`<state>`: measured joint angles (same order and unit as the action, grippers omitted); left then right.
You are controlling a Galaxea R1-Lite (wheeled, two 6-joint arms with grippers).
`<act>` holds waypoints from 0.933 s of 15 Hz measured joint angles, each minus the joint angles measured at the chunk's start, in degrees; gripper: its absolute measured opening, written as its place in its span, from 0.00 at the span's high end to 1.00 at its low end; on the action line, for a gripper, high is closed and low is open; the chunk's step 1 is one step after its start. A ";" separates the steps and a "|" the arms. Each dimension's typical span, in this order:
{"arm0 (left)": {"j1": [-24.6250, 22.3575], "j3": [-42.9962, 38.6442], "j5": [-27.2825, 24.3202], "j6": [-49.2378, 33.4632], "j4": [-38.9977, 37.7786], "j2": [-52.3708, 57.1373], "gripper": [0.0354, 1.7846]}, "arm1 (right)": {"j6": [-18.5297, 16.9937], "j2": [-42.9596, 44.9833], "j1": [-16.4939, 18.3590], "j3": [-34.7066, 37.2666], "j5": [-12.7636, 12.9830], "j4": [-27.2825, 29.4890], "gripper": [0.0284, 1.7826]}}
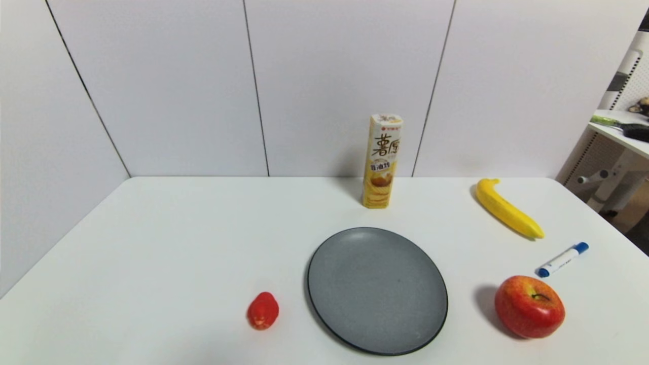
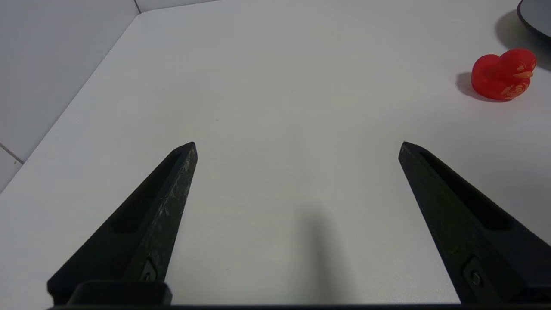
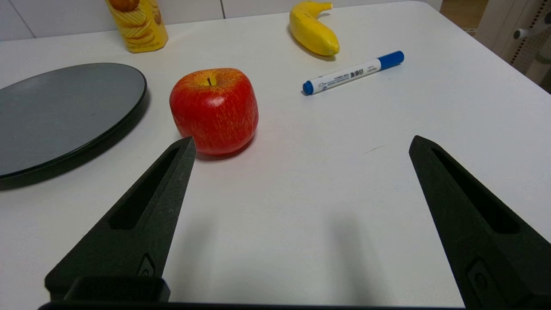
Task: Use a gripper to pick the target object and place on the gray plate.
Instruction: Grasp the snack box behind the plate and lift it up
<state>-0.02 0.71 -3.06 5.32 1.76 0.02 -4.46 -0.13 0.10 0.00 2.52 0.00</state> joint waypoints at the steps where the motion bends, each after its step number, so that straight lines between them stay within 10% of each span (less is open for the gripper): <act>1: 0.02 0.00 0.01 0.02 0.00 0.00 0.06 | 0.00 0.00 0.00 0.00 -0.02 0.00 0.04; 14: 0.02 0.00 0.00 0.00 0.00 0.02 0.06 | 0.61 -9.56 -0.37 -13.49 -0.07 0.07 0.04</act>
<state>0.00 0.71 -3.06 5.32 1.76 0.05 -3.85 -9.69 -0.27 -13.49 2.45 0.07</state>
